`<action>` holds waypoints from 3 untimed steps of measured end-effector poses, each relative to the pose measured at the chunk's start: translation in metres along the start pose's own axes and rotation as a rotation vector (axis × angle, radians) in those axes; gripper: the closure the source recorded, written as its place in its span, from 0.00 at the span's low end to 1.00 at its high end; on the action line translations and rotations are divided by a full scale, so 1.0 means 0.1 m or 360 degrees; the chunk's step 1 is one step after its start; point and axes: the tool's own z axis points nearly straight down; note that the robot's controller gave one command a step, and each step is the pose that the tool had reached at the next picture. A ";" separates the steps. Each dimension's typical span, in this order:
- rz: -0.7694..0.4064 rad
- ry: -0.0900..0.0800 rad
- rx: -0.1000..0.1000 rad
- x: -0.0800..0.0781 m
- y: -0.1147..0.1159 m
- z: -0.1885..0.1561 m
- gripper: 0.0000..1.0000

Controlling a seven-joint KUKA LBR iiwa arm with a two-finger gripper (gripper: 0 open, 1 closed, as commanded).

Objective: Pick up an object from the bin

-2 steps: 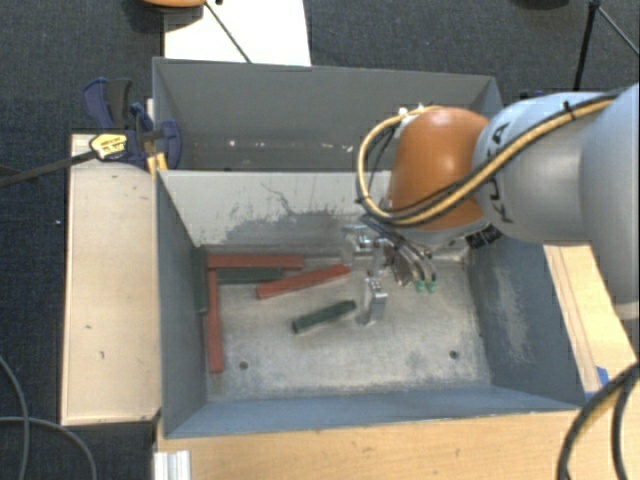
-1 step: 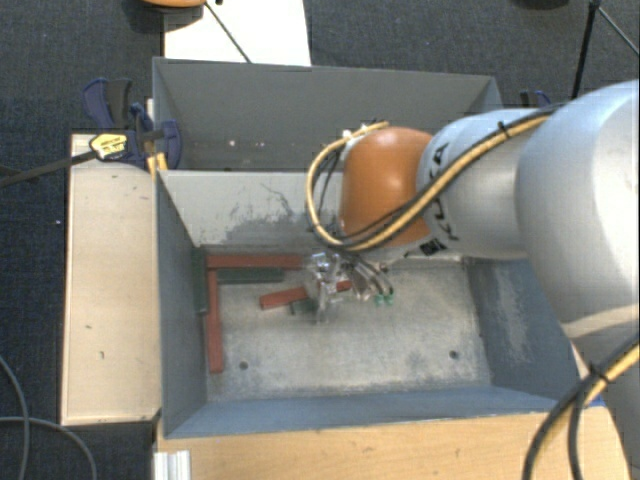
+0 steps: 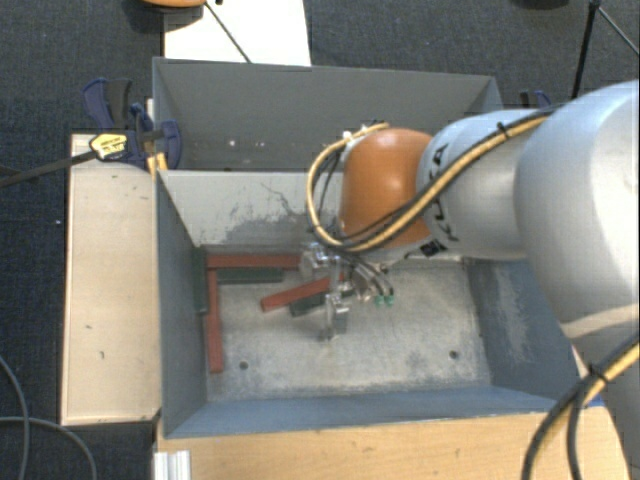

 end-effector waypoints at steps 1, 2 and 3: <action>0.0003 0.0000 -0.0001 0.00 0.00 0.00 1.00; 0.0004 0.0000 -0.0001 0.00 0.00 0.00 1.00; 0.0004 0.0000 -0.0001 0.00 0.00 0.00 1.00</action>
Offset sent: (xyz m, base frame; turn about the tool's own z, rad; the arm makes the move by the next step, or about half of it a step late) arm 0.0000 0.0000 0.0000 0.0000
